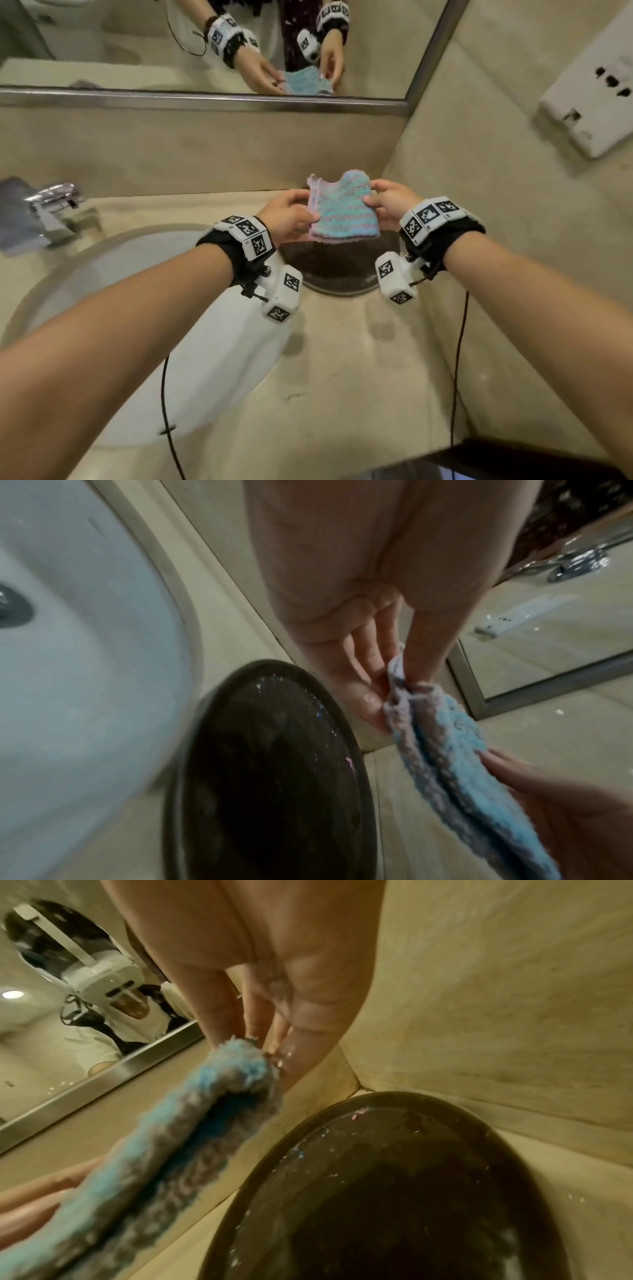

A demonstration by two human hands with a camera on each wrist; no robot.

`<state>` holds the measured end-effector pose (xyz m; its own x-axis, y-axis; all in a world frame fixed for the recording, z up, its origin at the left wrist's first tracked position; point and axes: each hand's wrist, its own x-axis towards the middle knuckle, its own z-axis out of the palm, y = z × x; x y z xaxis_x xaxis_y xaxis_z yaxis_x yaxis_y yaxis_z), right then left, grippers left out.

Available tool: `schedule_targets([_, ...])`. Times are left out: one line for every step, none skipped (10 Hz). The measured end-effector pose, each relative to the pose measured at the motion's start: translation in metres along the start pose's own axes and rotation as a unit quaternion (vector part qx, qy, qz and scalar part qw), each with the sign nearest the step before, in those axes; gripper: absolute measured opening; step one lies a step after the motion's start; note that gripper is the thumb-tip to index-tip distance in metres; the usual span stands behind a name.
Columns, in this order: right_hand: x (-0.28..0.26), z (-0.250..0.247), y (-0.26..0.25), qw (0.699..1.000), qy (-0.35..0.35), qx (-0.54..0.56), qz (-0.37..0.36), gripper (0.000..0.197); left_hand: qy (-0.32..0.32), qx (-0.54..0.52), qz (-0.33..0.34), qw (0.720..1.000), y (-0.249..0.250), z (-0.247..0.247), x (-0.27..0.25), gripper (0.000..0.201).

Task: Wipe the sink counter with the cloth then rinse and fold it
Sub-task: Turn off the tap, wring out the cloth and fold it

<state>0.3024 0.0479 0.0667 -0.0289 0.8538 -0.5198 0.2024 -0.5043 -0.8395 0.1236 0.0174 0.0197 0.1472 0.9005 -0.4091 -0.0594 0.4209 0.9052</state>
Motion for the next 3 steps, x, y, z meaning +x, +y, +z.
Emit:
schedule_targets([0.025, -0.016, 0.011, 0.999, 0.017, -0.034, 0.015, 0.039, 0.016, 0.031, -0.022, 0.999, -0.011, 0.014, 0.028, 0.041])
schedule_targets([0.058, -0.023, 0.037, 0.988, 0.029, -0.143, 0.043, 0.039, 0.082, 0.117, -0.072, 0.987, -0.032, 0.015, 0.046, 0.049])
schedule_targets([0.093, -0.029, 0.06, 0.981, 0.026, -0.183, 0.051, 0.021, 0.132, 0.153, -0.092, 0.975, -0.039, 0.002, 0.051, 0.05])
